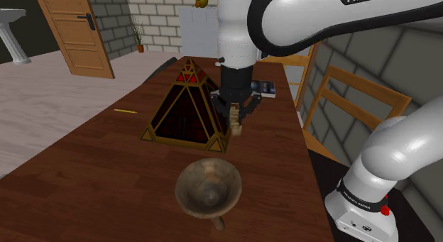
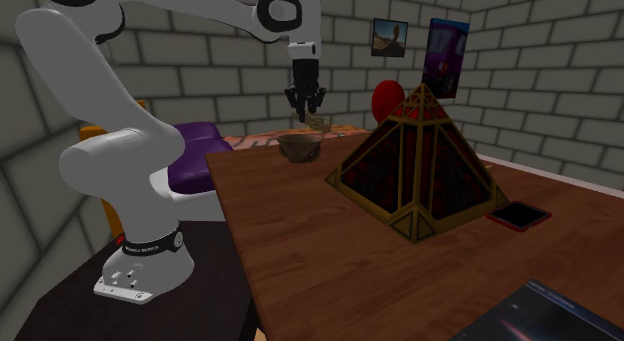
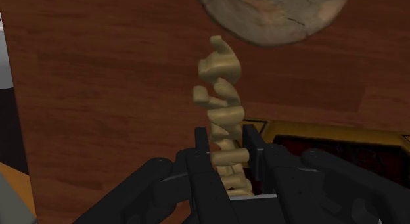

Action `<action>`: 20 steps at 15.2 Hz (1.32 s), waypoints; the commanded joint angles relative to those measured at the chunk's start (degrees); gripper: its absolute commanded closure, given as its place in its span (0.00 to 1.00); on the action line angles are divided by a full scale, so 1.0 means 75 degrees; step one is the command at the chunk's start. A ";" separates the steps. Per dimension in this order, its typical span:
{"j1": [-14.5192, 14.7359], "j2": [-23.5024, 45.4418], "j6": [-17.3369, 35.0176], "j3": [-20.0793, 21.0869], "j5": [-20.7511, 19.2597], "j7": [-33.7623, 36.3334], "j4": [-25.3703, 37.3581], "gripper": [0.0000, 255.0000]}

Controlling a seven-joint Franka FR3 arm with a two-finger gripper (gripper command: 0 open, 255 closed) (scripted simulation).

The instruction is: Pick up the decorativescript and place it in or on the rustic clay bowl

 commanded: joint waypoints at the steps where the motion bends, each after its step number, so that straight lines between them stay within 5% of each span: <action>1: 0.0090 0.0077 -0.0034 0.0318 0.0071 0.0414 0.0160 1.00; 11: -0.0026 0.1744 -0.0080 0.2589 -0.0600 0.2994 0.1846 1.00; 20: -0.0027 0.1893 0.0848 0.2778 -0.0666 0.3084 0.1020 1.00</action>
